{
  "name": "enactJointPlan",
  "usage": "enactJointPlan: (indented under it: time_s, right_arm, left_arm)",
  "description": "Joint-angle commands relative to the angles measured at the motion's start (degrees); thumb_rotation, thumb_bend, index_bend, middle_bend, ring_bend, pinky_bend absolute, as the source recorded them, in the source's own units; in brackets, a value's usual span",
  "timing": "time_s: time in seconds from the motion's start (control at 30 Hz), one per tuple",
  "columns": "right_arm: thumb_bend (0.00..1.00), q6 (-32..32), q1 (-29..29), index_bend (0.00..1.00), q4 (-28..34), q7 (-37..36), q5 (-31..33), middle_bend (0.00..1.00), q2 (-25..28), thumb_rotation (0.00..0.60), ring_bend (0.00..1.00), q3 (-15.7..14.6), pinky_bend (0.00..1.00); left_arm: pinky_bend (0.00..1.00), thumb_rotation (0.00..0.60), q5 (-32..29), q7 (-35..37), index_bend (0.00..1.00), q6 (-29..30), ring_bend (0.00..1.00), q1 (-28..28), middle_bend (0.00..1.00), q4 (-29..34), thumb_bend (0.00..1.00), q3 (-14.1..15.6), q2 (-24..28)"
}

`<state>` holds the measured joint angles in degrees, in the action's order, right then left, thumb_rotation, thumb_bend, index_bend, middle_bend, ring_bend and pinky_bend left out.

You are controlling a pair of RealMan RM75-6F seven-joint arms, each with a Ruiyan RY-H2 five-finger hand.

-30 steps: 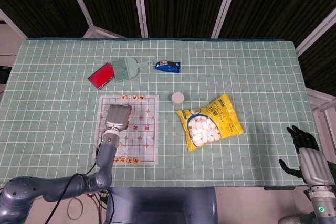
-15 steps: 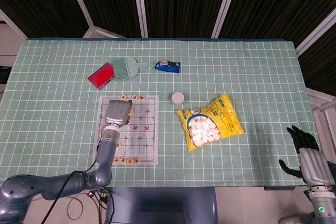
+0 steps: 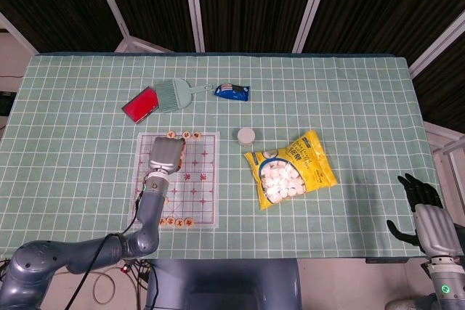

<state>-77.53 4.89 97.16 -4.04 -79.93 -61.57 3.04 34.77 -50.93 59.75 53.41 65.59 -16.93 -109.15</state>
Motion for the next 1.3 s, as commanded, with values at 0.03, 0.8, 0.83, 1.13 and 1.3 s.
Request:
enactJointPlan:
  time_s: [0.03, 0.8, 0.83, 1.13, 1.3]
  right_arm:
    - [0.34, 0.06, 0.01, 0.0, -0.03, -0.01, 0.08, 0.0, -0.02, 0.6, 0.0, 0.01, 0.0]
    - [0.34, 0.47, 0.09, 0.0, 0.17, 0.12, 0.78, 0.0, 0.05, 0.6, 0.0, 0.18, 0.0]
    - [0.34, 0.48, 0.09, 0.0, 0.16, 0.13, 0.78, 0.0, 0.04, 0.6, 0.0, 0.17, 0.0]
    - [0.34, 0.59, 0.1, 0.0, 0.16, 0.17, 0.93, 0.0, 0.05, 0.6, 0.0, 0.2, 0.0]
    - [0.34, 0.62, 0.1, 0.0, 0.22, 0.2, 1.04, 0.0, 0.05, 0.6, 0.0, 0.22, 0.0]
  left_arm:
    - [1.0, 0.6, -0.02, 0.12, 0.46, -0.33, 0.94, 0.16, 1.0, -0.9, 0.33, 0.15, -0.47]
    - [1.0, 0.6, 0.29, 0.75, 0.46, -1.25, 0.94, 0.54, 1.0, -3.26, 0.33, -0.21, -1.1]
    - [1.0, 0.6, 0.27, 0.72, 0.46, -1.27, 0.94, 0.54, 1.0, -3.26, 0.33, -0.21, -1.09]
    - [1.0, 0.6, 0.07, 0.59, 0.43, -1.49, 0.94, 0.49, 1.0, -3.69, 0.33, -0.13, -1.19]
    - [1.0, 0.6, 0.37, 0.58, 0.36, -1.57, 0.94, 0.52, 1.0, -3.88, 0.27, 0.01, -1.19]
